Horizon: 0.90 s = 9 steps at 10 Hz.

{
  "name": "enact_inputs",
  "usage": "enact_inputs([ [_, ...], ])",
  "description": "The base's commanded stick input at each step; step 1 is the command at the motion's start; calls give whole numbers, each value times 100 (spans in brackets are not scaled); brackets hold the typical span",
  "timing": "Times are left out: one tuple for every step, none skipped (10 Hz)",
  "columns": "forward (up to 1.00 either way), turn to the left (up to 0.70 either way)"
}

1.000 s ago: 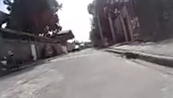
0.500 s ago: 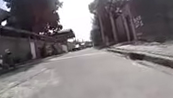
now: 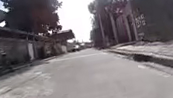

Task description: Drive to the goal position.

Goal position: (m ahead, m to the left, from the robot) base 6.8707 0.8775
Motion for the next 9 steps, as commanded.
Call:
enact_inputs([
  [100,-37],
  [100,-37],
  [100,-33],
  [100,-28],
  [100,-28],
  [100,-28],
  [100,-26],
  [100,-23],
  [100,-22],
])
